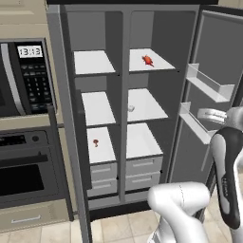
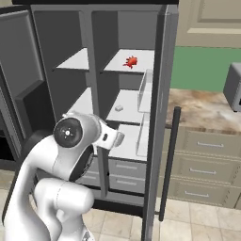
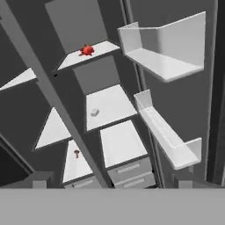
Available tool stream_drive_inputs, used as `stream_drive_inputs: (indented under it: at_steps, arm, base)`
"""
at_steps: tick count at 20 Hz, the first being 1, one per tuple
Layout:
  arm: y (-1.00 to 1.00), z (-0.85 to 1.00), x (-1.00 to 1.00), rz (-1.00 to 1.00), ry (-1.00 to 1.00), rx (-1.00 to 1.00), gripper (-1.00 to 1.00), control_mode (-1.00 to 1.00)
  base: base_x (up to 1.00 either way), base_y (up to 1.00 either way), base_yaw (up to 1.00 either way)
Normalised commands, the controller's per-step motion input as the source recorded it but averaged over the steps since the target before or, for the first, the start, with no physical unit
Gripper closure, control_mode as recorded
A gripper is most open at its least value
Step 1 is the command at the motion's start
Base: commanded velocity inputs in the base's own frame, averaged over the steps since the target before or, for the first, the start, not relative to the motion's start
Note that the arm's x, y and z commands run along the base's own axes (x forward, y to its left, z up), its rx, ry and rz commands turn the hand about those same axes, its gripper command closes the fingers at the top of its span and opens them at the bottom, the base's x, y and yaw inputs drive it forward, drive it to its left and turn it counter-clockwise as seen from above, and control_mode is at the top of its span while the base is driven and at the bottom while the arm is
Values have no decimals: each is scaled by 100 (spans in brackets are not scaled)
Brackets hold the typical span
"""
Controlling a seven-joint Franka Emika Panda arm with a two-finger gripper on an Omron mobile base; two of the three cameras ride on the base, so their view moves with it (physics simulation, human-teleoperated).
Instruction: Pick up the frozen fish from the freezer, place it on any shelf in the fridge, and close the fridge and freezer doors when done.
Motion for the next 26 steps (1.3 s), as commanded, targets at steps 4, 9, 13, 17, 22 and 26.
stream_drive_inputs:
  at_steps: [4, 9, 13, 17, 22, 26]
  arm:
    - [-64, 57, -84, -3, -35, 0, -100, -100]
    - [-82, 56, -47, -1, -29, 0, -100, -100]
    - [-88, 31, 3, 0, -13, 4, -100, -100]
    - [-98, 2, 44, 0, 0, 16, -100, -100]
    - [-90, 0, 67, 9, 0, 23, -100, -100]
    - [-56, -3, 92, 17, 0, 23, -100, -100]
  base:
    - [0, 0, 0]
    - [0, 0, 0]
    - [0, 0, 0]
    - [0, 0, 0]
    - [0, 0, 0]
    - [0, 0, 0]
